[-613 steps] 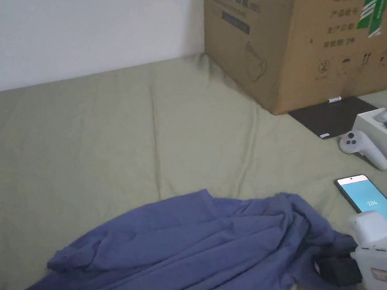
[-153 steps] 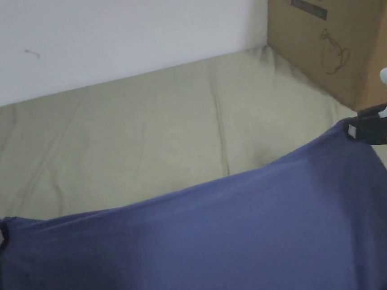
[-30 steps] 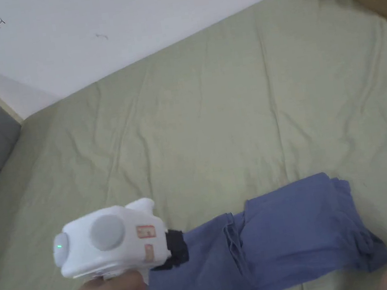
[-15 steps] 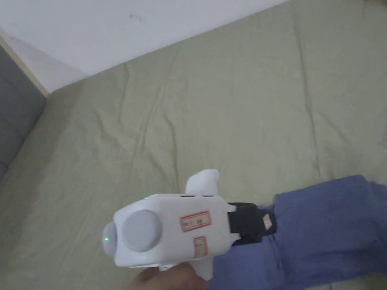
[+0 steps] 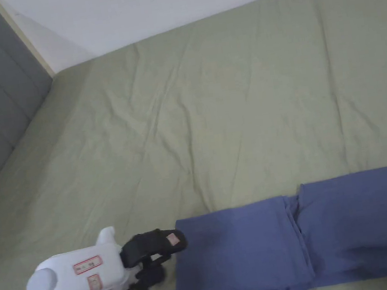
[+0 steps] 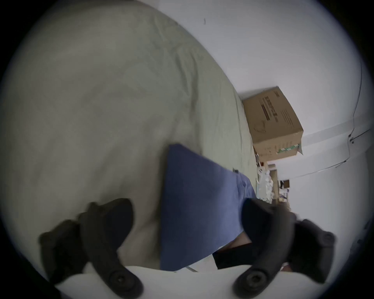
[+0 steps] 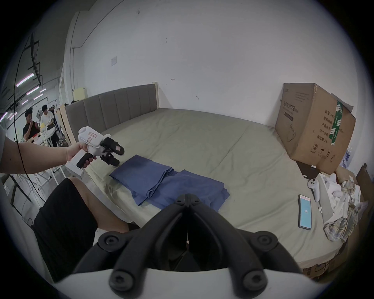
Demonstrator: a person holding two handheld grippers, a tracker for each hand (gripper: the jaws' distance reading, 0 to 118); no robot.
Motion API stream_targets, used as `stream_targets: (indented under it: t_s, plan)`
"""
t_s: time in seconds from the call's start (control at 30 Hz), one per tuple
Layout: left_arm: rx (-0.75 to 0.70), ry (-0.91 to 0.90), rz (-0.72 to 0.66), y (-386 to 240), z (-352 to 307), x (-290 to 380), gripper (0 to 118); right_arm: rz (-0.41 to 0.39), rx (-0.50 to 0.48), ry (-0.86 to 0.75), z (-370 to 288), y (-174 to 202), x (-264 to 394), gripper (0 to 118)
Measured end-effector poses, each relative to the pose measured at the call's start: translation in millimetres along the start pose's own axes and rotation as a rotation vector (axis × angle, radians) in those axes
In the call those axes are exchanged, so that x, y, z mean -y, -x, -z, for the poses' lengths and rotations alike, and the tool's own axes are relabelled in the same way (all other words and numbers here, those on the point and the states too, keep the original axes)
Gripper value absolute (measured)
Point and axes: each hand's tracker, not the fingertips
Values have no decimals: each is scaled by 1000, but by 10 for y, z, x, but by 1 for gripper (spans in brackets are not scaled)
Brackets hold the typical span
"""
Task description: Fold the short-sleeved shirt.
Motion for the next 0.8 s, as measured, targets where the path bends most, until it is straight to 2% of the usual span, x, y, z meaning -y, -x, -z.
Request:
stream_targets:
  t_s: [0.03, 0.07, 0.1, 0.13, 0.23, 0.27, 0.43, 0.5, 0.6, 0.67, 0.8]
  plan:
    - [2, 39, -10, -59, 150, 33, 77, -4, 6, 0, -3, 17, -12, 0]
    - [-24, 80, 20, -140, 300, 77, 41, -4, 7, -4, -17, 29, -25, 0]
    - [-93, 88, 91, -232, 399, 135, 23, 0, 2, -8, -28, 32, -40, 0]
    - [-127, 65, 161, -352, 423, 239, 19, 12, -9, -11, -35, 35, -58, 0]
    - [-77, 34, 120, -407, 337, 203, 13, 21, -6, -14, -67, 64, -90, 0]
    - [-67, 39, 121, -234, 184, 61, 12, 20, -5, -14, -73, 74, -97, 0]
    - [-116, 1, 150, -74, -478, -145, 10, 9, -3, -19, -82, 140, -110, 0]
    - [-256, -56, 172, 10, -762, -241, 10, 6, -10, -27, -92, 159, -105, 0]
    - [-382, -78, 146, 274, -1192, -456, 10, 8, -22, -32, -111, 170, -83, 0]
    - [-496, -110, 192, 199, -1431, -489, 10, 6, -24, -30, -121, 165, -63, 0]
    - [-563, -100, 244, -255, -1698, -510, 10, 11, -22, -28, -129, 134, -32, 0]
